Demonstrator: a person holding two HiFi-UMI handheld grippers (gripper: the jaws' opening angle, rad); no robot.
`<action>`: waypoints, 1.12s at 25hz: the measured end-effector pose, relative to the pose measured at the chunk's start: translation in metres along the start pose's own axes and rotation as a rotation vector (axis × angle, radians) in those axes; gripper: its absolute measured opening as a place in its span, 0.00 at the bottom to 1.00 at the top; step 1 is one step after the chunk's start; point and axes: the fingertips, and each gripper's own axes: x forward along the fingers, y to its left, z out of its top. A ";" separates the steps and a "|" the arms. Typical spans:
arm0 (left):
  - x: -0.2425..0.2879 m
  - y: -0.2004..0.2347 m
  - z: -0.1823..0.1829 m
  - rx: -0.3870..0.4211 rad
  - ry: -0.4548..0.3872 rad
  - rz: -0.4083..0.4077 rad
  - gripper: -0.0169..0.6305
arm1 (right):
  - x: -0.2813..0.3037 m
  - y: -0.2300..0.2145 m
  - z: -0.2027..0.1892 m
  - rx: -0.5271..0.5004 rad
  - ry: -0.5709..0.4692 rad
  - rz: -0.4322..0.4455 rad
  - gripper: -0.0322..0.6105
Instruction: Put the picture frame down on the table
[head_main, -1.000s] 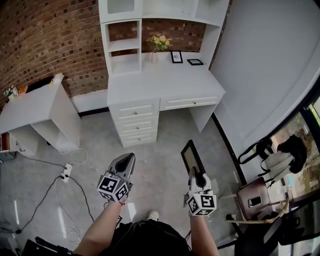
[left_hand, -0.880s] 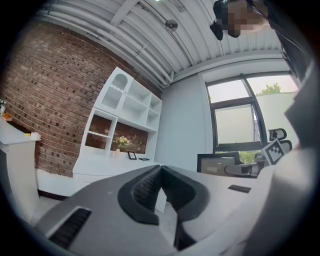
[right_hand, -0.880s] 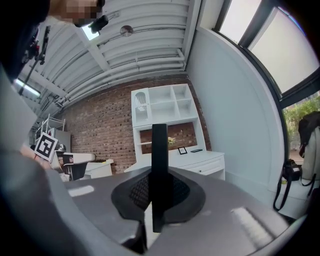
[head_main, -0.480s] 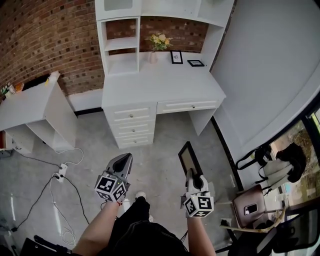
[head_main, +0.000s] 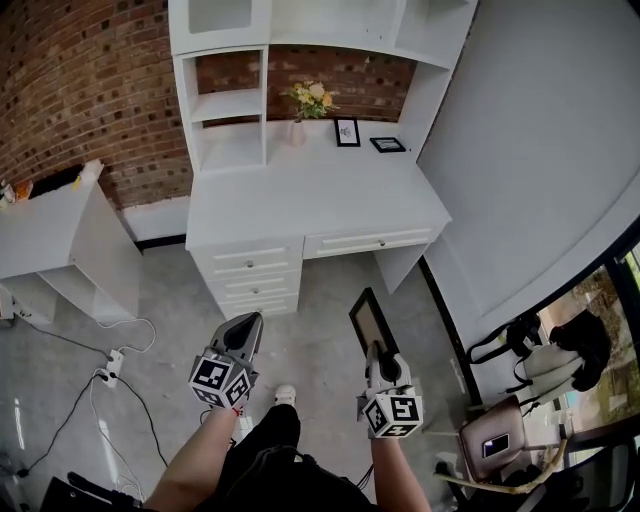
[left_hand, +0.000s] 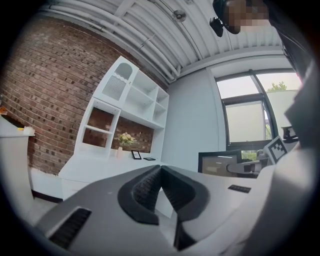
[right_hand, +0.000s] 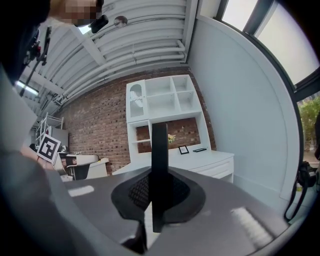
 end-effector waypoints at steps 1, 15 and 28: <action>0.010 0.005 0.003 0.001 0.000 -0.002 0.04 | 0.012 -0.003 0.003 0.000 0.000 0.003 0.07; 0.120 0.074 0.015 0.001 0.020 -0.024 0.04 | 0.147 -0.024 0.014 0.001 0.027 0.029 0.07; 0.190 0.113 0.010 -0.003 0.034 -0.053 0.04 | 0.226 -0.042 0.008 0.006 0.048 0.014 0.07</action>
